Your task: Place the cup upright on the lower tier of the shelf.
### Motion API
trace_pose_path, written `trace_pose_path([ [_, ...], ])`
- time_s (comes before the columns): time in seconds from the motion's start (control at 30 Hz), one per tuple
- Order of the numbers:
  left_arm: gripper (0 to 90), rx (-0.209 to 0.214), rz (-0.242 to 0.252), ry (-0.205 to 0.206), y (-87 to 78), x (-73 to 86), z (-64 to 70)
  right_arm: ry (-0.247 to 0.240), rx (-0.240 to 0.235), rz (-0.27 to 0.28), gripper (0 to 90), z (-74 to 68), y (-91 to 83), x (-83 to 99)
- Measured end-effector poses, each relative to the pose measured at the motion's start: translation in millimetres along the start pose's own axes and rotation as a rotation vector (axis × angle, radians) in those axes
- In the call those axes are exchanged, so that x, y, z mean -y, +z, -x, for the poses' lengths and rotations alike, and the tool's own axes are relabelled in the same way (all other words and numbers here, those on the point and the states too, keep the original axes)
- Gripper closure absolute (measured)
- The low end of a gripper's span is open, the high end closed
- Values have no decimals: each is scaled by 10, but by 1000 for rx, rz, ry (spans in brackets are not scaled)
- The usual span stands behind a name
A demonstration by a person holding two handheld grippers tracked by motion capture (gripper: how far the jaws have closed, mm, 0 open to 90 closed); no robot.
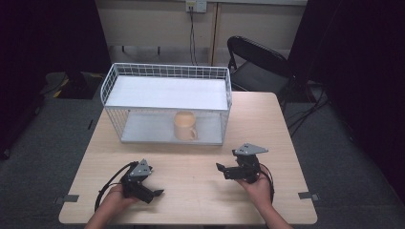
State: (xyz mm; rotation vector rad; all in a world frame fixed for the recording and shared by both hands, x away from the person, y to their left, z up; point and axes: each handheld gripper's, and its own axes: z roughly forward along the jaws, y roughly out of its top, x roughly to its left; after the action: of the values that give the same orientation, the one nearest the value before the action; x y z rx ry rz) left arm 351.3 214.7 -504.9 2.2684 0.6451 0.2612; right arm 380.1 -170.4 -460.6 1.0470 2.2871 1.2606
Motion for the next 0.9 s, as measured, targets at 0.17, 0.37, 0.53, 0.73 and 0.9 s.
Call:
trace_pose_path([
  [0.17,6,-1,0,-1,0,0,1,1,3,-5,143,51,-44,64],
  [0.37,6,-2,0,-1,0,0,1,7,6,-20,143,127,-95,167],
  [0.53,6,-2,0,-2,1,0,2,11,7,-17,144,161,-132,212],
  [0.73,6,-3,0,-3,1,0,3,13,-1,-27,144,181,-154,274],
  [0.9,6,-4,1,-4,1,0,3,3,-3,-42,144,196,-158,345],
])
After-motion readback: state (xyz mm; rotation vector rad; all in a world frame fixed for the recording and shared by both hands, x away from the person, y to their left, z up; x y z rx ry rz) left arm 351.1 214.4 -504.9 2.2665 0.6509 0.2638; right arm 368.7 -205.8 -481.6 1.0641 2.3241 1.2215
